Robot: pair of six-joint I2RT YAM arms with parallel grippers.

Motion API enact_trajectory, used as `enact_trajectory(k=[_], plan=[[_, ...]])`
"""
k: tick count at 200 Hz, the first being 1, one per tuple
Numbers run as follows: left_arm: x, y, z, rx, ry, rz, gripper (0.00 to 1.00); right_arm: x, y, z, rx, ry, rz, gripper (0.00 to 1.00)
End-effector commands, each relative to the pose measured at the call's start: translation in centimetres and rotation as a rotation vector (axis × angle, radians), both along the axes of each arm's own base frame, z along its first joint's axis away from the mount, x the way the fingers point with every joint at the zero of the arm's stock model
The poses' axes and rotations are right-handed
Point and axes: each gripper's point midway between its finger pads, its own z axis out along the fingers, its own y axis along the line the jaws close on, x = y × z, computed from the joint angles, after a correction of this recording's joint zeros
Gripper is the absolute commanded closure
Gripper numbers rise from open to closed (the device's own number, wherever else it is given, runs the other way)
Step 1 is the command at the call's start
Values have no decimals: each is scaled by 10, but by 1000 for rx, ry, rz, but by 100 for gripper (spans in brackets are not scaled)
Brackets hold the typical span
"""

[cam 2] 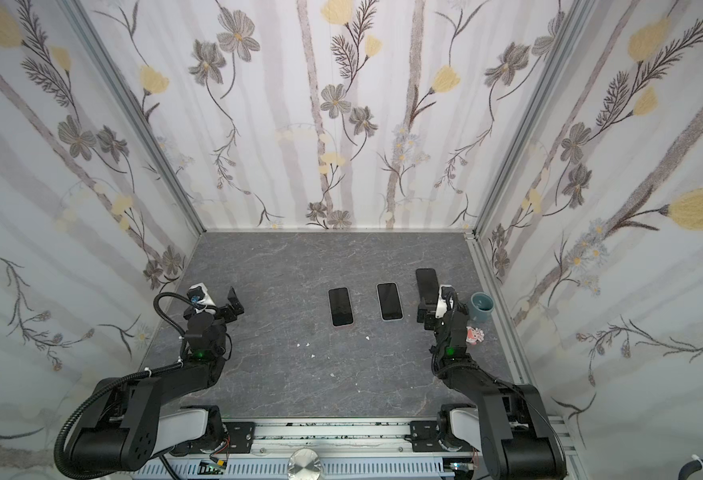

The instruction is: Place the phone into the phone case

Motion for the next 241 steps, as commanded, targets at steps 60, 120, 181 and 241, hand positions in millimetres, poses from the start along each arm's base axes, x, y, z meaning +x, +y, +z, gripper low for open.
enact_trajectory(k=[60,120,181,241], plan=[[19,-38,29,-2,-99,-277,0,13,26,18,57,-196,226,0],[31,-35,34,5,-107,-267,0,22,14,13,74,-156,154,0],[19,-24,3,-2,-10,-198,0,23,11,12,77,-152,140,0],[25,-7,-22,-33,-29,-74,0,24,-6,12,94,-155,32,0]])
